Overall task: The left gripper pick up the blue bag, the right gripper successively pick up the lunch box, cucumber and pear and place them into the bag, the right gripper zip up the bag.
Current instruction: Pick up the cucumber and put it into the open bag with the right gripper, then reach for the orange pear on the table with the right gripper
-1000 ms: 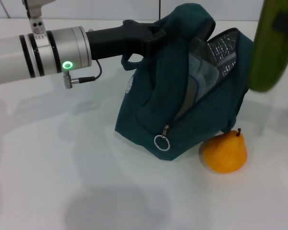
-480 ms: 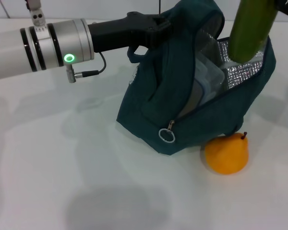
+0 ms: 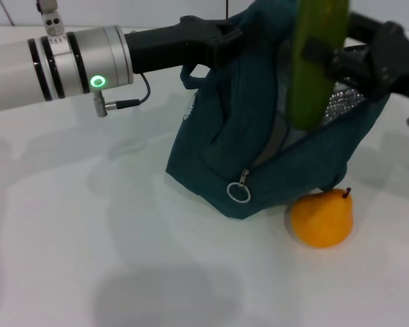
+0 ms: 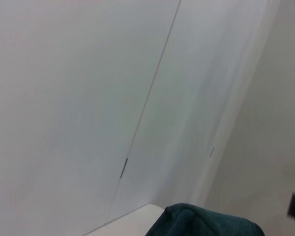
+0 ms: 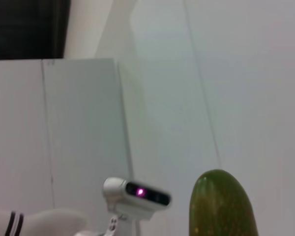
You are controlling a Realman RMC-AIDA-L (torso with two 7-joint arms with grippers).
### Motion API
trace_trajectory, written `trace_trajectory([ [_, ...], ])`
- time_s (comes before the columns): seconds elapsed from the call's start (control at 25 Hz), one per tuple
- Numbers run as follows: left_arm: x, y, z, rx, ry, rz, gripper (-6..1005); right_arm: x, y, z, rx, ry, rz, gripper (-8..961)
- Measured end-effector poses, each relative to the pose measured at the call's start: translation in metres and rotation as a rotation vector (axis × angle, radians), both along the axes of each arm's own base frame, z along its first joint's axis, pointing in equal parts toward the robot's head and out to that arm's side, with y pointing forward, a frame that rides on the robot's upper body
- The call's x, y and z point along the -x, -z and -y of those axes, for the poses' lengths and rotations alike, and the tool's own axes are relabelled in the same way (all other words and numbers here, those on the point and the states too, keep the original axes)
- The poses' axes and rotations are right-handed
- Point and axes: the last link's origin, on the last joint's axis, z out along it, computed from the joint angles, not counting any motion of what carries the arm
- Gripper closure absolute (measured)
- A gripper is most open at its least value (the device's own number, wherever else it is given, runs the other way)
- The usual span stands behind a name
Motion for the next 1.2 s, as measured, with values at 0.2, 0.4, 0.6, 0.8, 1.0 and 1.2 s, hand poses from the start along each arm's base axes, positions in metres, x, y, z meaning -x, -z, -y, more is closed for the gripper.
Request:
trace_trajectory([
  [0.2,-0.002,0.001,0.0,0.004,0.008,-0.006,944,0.001,0.015,0.001,-0.016,-0.01,-0.002,292],
  [0.4,-0.002,0.001,0.0,0.002,0.012,-0.009,944,-0.005,0.022,0.003,-0.048,-0.002,0.016,281],
  [0.6,-0.004,0.002,-0.001,0.001,0.018,-0.011,944,-0.008,0.028,0.001,-0.046,0.023,0.04,270],
  [0.8,-0.004,0.002,-0.001,0.001,0.017,-0.013,945,-0.011,0.025,0.0,-0.084,0.041,0.028,260],
  [1.0,-0.003,0.002,-0.002,0.0,0.012,-0.014,945,-0.02,0.003,0.014,-0.186,0.014,-0.067,220],
  [1.2,-0.001,0.002,-0.001,-0.002,0.003,-0.011,945,-0.05,-0.029,0.043,-0.291,0.009,-0.088,100],
])
